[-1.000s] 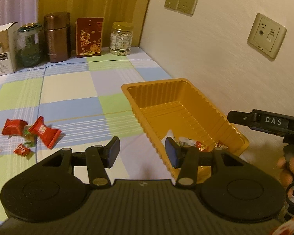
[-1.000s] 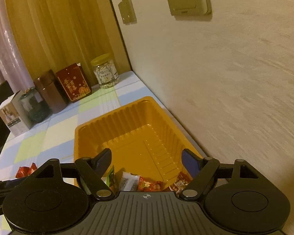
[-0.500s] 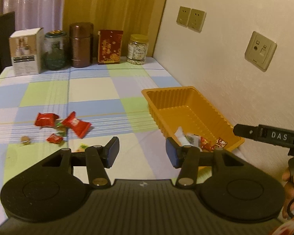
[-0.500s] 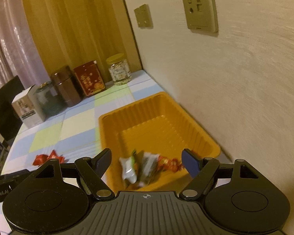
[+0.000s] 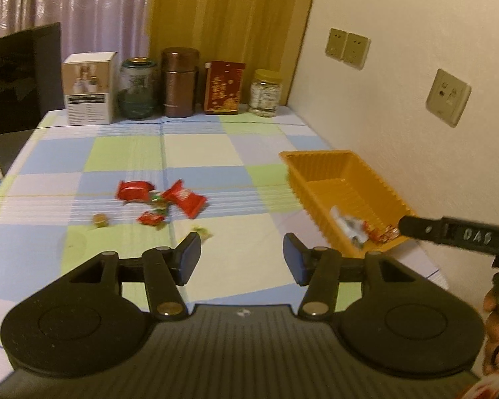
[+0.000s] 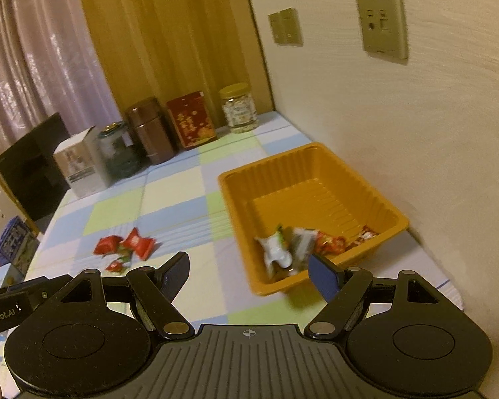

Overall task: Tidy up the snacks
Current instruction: 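Withdraw both open tools from the tray toward the remaining snacks, then lower the right tool onto the yellow candy packet and close it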

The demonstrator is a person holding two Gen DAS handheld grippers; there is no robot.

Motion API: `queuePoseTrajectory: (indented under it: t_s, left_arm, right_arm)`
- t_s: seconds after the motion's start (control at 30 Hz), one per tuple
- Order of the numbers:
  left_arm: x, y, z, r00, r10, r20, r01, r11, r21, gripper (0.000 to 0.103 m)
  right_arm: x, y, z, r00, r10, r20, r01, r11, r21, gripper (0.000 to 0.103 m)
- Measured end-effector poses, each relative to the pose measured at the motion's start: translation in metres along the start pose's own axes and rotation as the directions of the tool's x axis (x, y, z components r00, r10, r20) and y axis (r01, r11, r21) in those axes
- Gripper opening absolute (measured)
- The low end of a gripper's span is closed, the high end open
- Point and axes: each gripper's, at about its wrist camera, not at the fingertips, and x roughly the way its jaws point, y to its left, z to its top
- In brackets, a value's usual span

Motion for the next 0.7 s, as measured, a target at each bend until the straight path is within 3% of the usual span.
queuePoseTrajectory:
  t_s: [0.37, 0.7]
  left_arm:
    - [-0.022, 0.055, -0.016, 0.997, 0.083, -0.004, -0.083, 0.995, -0.052, 0.051]
    - [-0.022, 0.083, -0.020, 0.993, 0.118, -0.005, -0.118, 0.988, -0.098, 0.051]
  right_arm:
    - [0.003, 0.038, -0.021, 0.998, 0.056, -0.027, -0.056, 0.998, -0.024, 0.078]
    - [0.015, 0.063, -0.030, 0.997, 0.076, -0.035, -0.078, 0.996, -0.052, 0.078]
